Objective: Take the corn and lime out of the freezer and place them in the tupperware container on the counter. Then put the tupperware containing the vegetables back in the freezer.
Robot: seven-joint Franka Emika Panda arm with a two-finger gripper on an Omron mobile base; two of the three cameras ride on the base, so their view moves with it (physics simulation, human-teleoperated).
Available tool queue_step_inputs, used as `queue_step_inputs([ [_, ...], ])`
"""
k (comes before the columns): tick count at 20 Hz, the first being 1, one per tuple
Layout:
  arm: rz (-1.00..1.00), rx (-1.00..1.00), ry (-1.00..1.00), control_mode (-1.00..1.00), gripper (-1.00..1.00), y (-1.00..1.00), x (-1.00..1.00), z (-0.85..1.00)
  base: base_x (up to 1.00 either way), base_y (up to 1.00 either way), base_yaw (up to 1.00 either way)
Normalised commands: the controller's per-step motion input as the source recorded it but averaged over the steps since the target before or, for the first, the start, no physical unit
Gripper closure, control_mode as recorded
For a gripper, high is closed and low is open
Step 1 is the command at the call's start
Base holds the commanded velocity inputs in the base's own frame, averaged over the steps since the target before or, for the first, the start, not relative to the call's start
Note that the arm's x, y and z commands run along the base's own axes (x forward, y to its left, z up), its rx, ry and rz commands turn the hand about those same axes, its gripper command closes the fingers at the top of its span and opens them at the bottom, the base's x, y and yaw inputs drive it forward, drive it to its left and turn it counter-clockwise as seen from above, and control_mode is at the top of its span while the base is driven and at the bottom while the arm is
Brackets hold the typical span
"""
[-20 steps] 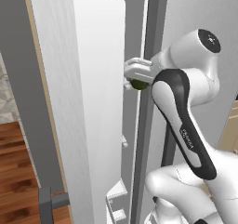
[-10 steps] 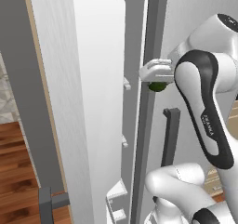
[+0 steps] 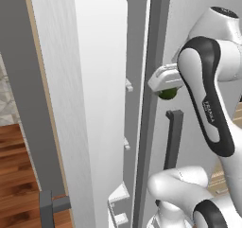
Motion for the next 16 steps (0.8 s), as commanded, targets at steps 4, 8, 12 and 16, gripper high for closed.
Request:
queue_step_inputs([
  [4, 0.01, -0.01, 0.00, 1.00, 1.00, -0.02, -0.12, -0.03, -0.60, -0.05, 0.06],
  [8, 0.00, 0.00, 0.00, 1.00, 1.00, 0.00, 0.00, 0.00, -0.99, -0.37, 0.53],
  [12, 0.00, 0.00, 0.00, 1.00, 1.00, 0.00, 0.00, 0.00, -0.72, -0.17, 0.95],
  [16, 0.00, 0.00, 0.00, 1.00, 1.00, 0.00, 0.00, 0.00, -0.54, -0.01, 1.00],
])
